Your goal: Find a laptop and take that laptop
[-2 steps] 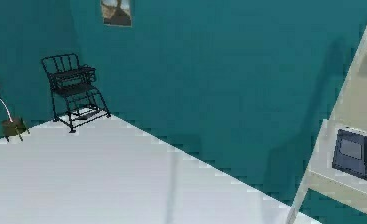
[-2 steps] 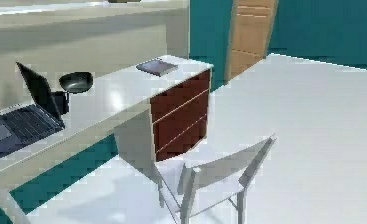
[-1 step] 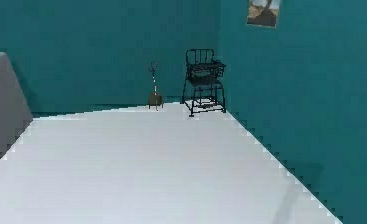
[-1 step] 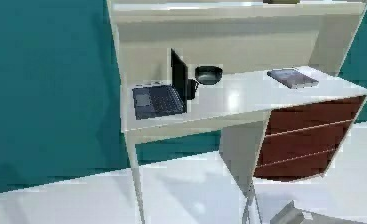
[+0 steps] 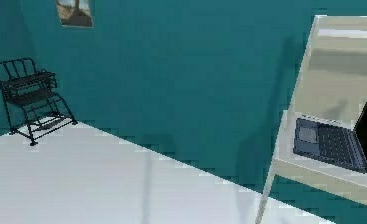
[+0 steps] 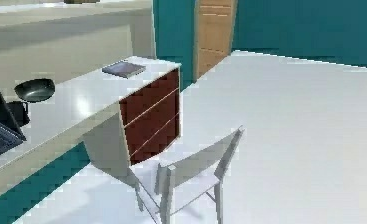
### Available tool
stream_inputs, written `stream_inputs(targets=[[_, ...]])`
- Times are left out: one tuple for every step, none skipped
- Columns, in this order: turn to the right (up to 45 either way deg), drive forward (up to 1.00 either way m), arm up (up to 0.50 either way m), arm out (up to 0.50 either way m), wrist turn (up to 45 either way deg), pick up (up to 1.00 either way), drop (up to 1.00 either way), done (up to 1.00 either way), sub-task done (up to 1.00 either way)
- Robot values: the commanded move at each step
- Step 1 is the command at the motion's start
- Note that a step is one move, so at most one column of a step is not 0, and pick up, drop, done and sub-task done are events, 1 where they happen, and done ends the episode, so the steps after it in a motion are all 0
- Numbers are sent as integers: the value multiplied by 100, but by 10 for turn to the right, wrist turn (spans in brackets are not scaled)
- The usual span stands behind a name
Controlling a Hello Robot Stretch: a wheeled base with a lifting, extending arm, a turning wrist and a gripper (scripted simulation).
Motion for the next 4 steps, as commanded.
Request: stream_inputs(targets=[[90,0,0,0,0,0,0,0,0],[0,100,0,0,0,0,0,0,0],[180,0,0,0,0,0,0,0,0],[0,10,0,0,0,0,0,0,0]])
